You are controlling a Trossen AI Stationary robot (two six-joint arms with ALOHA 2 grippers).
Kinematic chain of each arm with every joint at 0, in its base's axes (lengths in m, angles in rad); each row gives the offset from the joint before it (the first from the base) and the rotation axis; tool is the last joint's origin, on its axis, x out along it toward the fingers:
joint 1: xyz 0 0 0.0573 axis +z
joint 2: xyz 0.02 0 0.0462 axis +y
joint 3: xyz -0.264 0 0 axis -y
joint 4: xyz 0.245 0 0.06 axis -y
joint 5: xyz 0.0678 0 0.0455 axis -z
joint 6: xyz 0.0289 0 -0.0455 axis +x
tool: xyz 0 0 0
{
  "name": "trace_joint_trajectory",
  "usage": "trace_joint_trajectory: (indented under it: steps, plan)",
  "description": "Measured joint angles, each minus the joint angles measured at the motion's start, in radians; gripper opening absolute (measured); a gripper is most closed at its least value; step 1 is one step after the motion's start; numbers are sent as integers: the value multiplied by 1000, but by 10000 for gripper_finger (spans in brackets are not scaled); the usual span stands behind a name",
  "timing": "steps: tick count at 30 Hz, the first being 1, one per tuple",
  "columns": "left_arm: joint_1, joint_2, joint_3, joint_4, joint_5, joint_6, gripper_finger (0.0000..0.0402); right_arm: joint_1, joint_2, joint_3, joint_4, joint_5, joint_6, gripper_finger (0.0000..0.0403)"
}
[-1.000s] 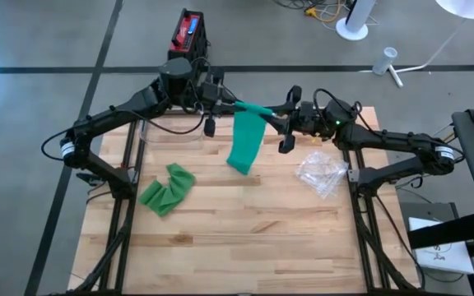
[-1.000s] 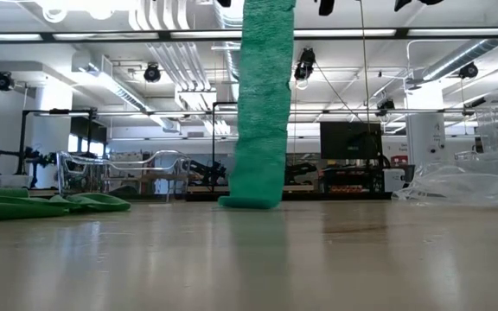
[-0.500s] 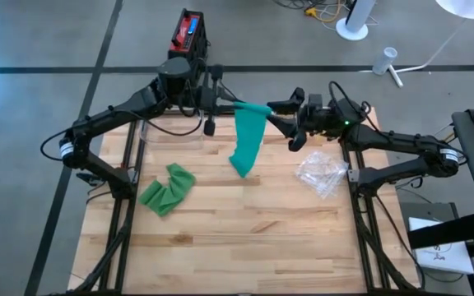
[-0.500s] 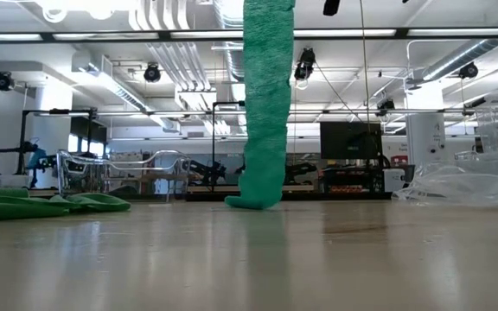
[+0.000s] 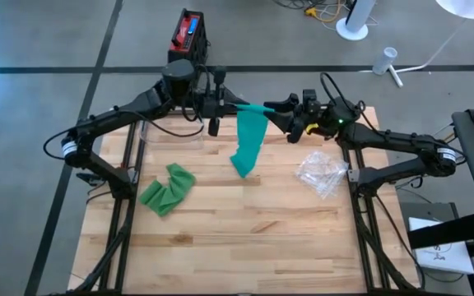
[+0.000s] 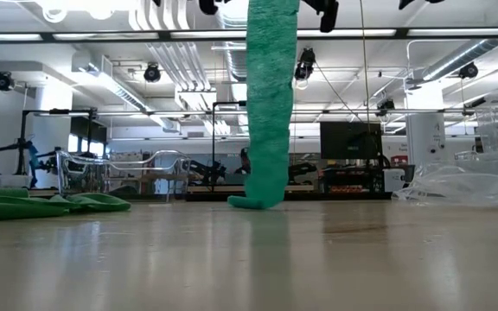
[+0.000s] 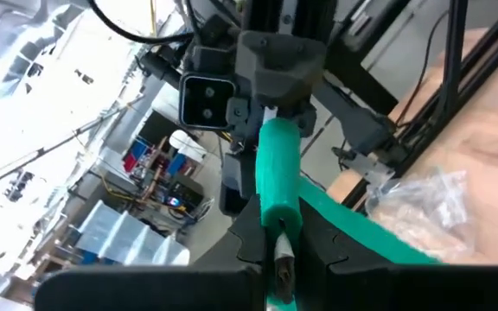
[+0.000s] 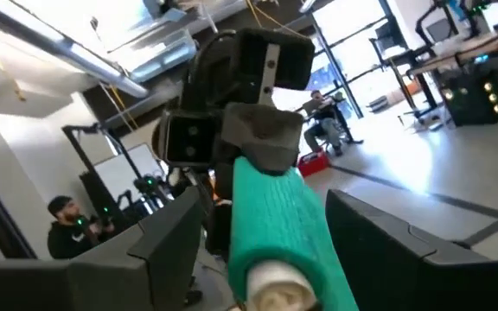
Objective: Roll bandage
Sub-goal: Roll the blue bandage
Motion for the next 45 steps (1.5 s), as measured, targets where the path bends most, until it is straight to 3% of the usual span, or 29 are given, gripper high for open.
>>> trace_joint_trajectory:
  steps: [19,24,37,45]
  plan:
    - [2,35,0,47,5,71,16,-1,16,1,-23,5,61,117]
    - [2,32,2,51,4,82,21,-1,10,2,-26,-1,72,123]
    - [4,22,4,54,-9,71,20,0,10,2,-27,-6,53,192]
    - [4,22,4,53,-13,65,25,0,10,2,-23,7,53,168]
